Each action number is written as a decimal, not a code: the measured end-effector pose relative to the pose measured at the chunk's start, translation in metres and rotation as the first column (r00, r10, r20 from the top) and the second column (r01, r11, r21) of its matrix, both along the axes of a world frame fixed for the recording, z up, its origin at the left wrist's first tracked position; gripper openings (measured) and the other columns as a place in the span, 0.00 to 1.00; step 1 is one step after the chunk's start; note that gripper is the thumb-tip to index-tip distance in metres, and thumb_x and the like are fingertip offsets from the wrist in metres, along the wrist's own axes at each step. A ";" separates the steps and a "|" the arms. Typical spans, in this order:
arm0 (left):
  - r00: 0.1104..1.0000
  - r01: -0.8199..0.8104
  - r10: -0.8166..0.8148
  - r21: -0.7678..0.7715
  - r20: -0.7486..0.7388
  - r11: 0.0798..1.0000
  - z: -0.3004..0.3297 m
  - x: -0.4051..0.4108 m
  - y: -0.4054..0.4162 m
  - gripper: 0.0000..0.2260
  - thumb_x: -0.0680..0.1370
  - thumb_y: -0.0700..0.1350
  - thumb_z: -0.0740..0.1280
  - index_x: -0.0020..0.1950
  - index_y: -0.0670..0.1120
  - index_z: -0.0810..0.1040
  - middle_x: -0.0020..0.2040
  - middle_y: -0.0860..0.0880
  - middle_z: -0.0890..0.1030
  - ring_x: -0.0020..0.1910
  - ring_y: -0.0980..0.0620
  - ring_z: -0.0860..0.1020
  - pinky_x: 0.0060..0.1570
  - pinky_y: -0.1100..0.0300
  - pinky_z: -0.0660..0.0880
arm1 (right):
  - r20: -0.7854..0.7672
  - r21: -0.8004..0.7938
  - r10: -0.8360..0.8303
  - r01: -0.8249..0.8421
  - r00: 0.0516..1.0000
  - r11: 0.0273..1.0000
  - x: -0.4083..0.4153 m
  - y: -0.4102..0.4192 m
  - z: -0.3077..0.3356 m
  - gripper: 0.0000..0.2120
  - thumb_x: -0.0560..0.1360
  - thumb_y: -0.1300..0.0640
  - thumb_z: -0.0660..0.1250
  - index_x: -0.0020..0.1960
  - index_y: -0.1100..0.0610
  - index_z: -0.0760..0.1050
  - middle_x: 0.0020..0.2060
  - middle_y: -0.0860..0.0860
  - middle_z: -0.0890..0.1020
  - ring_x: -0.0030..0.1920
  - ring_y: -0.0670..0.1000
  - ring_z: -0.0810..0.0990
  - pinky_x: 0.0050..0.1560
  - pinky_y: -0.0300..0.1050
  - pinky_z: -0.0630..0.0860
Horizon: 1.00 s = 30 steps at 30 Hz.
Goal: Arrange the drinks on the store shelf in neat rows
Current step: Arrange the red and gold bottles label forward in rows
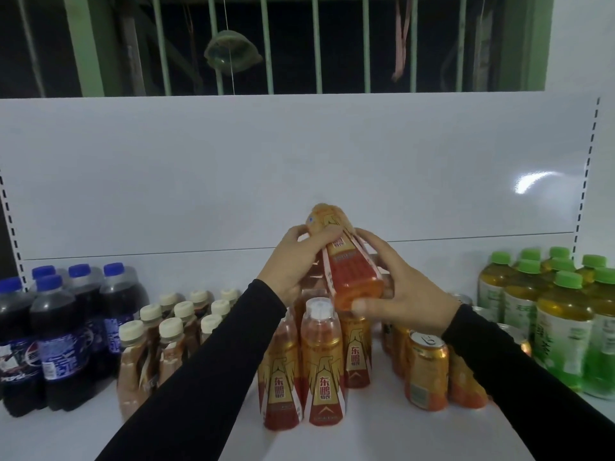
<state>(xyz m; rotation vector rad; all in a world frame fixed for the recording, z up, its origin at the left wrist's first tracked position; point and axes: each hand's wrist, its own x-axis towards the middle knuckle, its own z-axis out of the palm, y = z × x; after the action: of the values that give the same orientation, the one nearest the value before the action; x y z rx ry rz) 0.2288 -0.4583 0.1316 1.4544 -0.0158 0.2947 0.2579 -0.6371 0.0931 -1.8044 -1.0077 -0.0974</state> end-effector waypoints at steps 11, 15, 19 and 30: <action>0.924 0.140 -0.229 0.286 0.307 0.948 -0.006 -0.001 -0.013 0.29 0.74 0.43 0.75 0.71 0.56 0.70 0.56 0.44 0.84 0.57 0.46 0.83 0.61 0.47 0.78 | -0.074 0.119 -0.154 0.162 0.985 0.980 0.021 -0.015 -0.006 0.28 0.62 0.53 0.80 0.60 0.48 0.76 0.50 0.45 0.84 0.51 0.45 0.83 0.47 0.38 0.81; 0.897 0.090 -0.202 0.285 0.394 0.954 -0.004 -0.006 -0.016 0.24 0.74 0.48 0.75 0.69 0.50 0.74 0.58 0.46 0.84 0.59 0.50 0.82 0.59 0.54 0.79 | 0.077 0.163 -0.337 0.322 0.938 0.933 0.025 -0.018 -0.016 0.33 0.64 0.56 0.81 0.62 0.43 0.69 0.52 0.40 0.80 0.51 0.35 0.78 0.46 0.30 0.76; 0.859 0.096 -0.239 0.316 0.453 0.944 -0.013 -0.008 -0.016 0.22 0.73 0.36 0.76 0.64 0.49 0.77 0.58 0.50 0.83 0.60 0.52 0.81 0.57 0.56 0.78 | 0.243 0.210 -0.443 0.399 0.863 0.893 0.027 -0.022 -0.020 0.32 0.66 0.60 0.79 0.56 0.34 0.66 0.53 0.35 0.74 0.54 0.29 0.72 0.49 0.22 0.68; 0.834 0.068 -0.276 0.407 0.478 0.911 -0.007 -0.008 -0.011 0.20 0.72 0.32 0.76 0.59 0.49 0.77 0.55 0.53 0.83 0.58 0.54 0.80 0.53 0.60 0.78 | 0.287 0.223 -0.464 0.412 0.838 0.883 0.032 -0.025 -0.025 0.36 0.67 0.63 0.78 0.62 0.37 0.64 0.54 0.39 0.72 0.56 0.28 0.68 0.52 0.19 0.63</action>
<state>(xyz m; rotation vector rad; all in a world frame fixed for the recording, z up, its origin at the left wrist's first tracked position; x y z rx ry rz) 0.2210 -0.4688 0.1248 1.6957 -0.6889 0.5577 0.2901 -0.6619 0.0680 -1.8826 -0.7644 -0.7710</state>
